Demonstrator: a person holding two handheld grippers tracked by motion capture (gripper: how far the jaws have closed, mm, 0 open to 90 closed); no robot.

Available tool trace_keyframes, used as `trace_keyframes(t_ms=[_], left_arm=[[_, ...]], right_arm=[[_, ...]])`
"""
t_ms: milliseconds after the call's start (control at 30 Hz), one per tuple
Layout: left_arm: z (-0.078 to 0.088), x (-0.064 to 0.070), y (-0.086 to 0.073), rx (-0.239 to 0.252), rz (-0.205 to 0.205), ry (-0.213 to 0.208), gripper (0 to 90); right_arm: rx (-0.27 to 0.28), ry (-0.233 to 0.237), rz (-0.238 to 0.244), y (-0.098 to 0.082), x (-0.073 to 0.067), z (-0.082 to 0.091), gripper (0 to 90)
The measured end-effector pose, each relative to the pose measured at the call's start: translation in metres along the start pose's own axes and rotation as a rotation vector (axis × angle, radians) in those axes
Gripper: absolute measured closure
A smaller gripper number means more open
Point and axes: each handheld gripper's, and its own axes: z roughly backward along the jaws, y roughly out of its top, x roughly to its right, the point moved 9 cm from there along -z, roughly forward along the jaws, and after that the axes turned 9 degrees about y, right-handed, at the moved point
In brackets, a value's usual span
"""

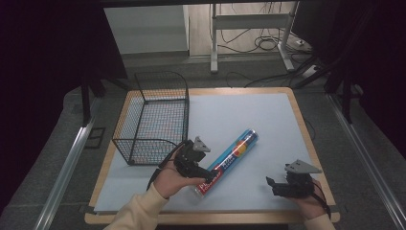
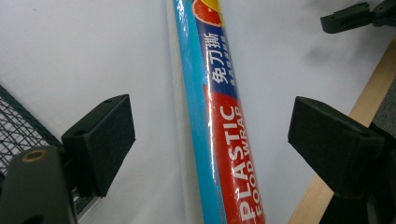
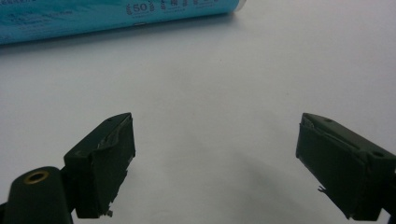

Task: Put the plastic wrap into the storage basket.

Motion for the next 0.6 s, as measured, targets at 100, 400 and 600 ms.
trace_keyframes(t_ms=[100,400,600], left_arm=[[-0.004,0.002,0.002,-0.006,-0.001,-0.001,14.6],[-0.018,0.006,0.012,-0.032,-0.014,-0.007,14.2],[-0.027,0.009,0.021,-0.048,-0.029,-0.012,14.0]], right_arm=[[0.0,0.0,0.001,0.0,0.0,0.0,11.9],[-0.006,0.002,0.002,-0.001,0.0,-0.001,11.8],[-0.006,0.003,0.002,-0.001,0.0,-0.001,11.8]])
